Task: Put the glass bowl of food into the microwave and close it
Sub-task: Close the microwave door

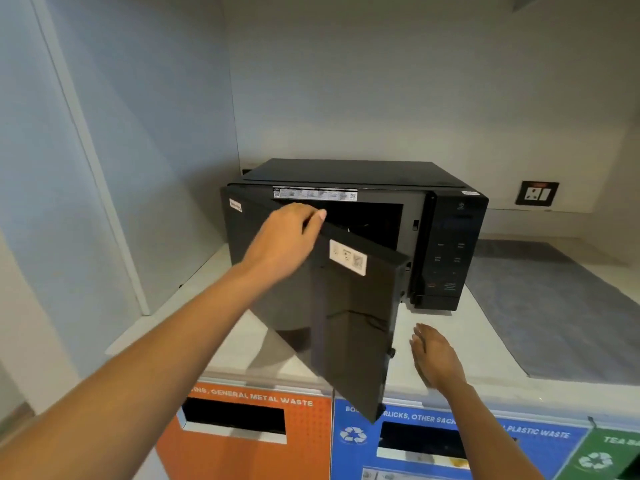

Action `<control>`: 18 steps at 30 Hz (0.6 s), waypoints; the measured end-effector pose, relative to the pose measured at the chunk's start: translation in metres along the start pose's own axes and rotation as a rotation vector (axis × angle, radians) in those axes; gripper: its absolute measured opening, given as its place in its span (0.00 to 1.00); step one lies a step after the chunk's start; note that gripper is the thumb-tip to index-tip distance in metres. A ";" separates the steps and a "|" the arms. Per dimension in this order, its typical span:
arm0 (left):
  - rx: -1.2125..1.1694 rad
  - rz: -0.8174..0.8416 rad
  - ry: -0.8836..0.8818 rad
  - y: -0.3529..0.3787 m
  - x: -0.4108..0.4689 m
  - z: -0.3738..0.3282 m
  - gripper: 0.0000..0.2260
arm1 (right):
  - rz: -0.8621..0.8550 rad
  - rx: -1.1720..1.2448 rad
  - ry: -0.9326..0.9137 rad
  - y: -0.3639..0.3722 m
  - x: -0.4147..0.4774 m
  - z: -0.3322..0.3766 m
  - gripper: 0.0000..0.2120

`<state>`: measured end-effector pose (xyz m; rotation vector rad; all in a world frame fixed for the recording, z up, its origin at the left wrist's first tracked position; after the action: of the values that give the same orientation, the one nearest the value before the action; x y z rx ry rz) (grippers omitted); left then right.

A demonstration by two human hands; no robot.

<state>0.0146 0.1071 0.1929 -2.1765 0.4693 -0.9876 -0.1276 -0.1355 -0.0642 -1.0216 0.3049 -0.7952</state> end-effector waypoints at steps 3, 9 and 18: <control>0.017 -0.010 0.121 0.021 0.002 -0.004 0.18 | -0.045 -0.039 0.039 -0.006 0.002 -0.006 0.24; 0.108 -0.059 0.177 0.055 0.022 -0.006 0.22 | -0.005 -0.184 0.054 -0.007 0.011 -0.021 0.26; 0.172 -0.168 0.157 0.090 0.051 -0.017 0.23 | -0.005 -0.125 0.084 -0.002 0.028 -0.027 0.27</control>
<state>0.0316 0.0080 0.1623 -2.0184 0.2646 -1.2493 -0.1245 -0.1737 -0.0725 -1.1075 0.4282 -0.8331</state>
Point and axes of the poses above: each hand's wrist, its own x-axis towards the middle knuckle, its own y-axis out of the palm, z = x × y, the point moved 3 cm from there along x, towards the middle knuckle, and after that the axes turned 6 degrees about -y, right-handed, at the moved point
